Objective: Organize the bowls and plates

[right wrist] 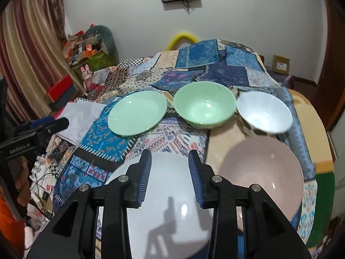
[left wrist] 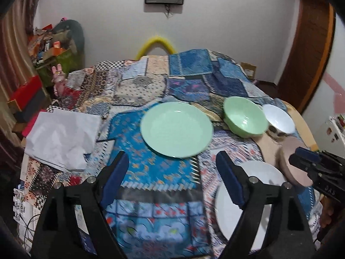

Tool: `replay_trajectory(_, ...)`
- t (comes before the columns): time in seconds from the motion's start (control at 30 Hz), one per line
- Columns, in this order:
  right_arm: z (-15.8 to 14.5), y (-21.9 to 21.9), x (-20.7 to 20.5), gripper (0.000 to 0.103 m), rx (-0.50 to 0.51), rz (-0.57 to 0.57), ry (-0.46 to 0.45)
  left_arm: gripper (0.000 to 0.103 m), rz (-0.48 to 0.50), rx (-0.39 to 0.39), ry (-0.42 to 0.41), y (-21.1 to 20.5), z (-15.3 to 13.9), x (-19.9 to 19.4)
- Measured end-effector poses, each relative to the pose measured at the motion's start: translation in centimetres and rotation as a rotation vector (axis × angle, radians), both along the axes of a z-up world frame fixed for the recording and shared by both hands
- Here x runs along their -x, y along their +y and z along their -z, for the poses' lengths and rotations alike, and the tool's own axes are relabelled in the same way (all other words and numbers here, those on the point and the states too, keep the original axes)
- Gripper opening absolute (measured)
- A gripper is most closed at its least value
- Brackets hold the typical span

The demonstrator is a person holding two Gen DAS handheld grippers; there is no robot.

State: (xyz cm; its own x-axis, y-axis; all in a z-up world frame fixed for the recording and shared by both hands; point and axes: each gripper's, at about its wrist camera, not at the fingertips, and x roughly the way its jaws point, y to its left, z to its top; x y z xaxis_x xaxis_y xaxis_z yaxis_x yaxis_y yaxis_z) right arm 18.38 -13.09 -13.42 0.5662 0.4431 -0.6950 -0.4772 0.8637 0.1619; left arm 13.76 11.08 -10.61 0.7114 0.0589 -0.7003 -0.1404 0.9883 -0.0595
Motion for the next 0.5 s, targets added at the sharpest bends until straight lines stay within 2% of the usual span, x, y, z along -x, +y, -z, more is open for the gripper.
replay_trajectory(0.13,0.6,1.7,-1.3,0.033,0.029,-0.024,0.006,0.084,-0.031,-0.012,0.033,2.0,1.0,-1.9)
replay_trajectory(0.33,1.9,4.8,-4.3,0.033,0.045,-0.058,0.070,0.084,-0.053,0.013,0.106,5.2,3.8,-5.5)
replay_trajectory(0.5,3.5,7.2,-6.6,0.041,0.070,-0.090,0.137,0.084,-0.051,0.048,0.162,7.3,6.6,-8.6)
